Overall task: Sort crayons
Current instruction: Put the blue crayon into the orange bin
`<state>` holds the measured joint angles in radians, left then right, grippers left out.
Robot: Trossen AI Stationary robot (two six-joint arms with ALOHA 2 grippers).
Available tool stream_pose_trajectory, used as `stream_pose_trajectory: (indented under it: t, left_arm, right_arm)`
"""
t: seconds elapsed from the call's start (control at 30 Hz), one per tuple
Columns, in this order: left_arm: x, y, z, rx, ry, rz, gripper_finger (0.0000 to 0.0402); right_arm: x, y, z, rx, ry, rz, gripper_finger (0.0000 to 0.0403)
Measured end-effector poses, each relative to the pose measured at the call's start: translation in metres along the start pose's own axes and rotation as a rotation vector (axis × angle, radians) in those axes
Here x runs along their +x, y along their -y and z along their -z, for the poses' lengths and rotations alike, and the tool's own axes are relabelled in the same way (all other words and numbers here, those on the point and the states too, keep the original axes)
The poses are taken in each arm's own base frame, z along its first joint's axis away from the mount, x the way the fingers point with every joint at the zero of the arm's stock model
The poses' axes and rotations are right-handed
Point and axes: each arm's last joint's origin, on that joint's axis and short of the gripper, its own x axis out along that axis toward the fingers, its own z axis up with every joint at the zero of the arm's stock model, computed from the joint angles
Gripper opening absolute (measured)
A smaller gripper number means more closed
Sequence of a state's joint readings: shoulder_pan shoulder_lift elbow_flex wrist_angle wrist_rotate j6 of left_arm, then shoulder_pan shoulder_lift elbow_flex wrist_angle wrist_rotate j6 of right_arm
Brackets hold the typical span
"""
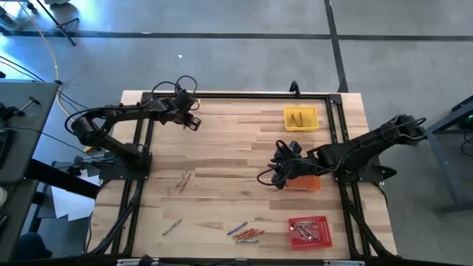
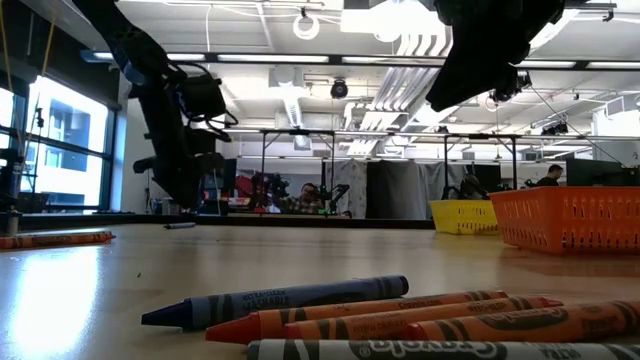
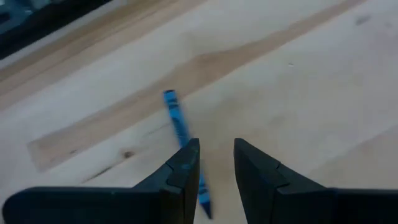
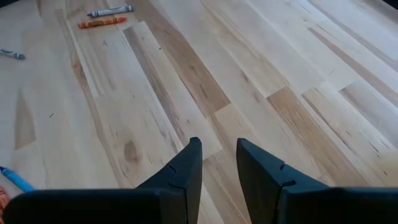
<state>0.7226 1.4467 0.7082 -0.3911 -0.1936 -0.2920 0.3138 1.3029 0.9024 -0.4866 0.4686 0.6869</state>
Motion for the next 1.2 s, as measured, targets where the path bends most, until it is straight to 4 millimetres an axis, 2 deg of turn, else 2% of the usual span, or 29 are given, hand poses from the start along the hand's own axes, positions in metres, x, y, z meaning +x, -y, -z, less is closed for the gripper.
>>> stream_pose_trajectory:
  t: [0.23, 0.7, 0.93, 1.2]
  left_arm:
    - [0.008, -0.013, -0.002, -0.058, -0.04, 0.008, 0.0085]
    - [0.027, -0.011, 0.003, -0.042, -0.114, -0.004, 0.0085]
    - [0.03, -0.011, 0.004, -0.037, -0.123, -0.006, 0.0083]
    - [0.03, -0.011, 0.005, -0.025, -0.138, 0.004, 0.0007]
  right_arm:
    - [0.0, 0.0, 0.0, -0.015, 0.0, 0.0, 0.0094]
    - [0.0, 0.0, 0.0, -0.016, 0.0, 0.0, 0.0094]
    - [0.0, 0.0, 0.0, -0.016, -0.001, 0.0, 0.0094]
    - [0.0, 0.0, 0.0, -0.016, -0.001, 0.0, 0.0094]
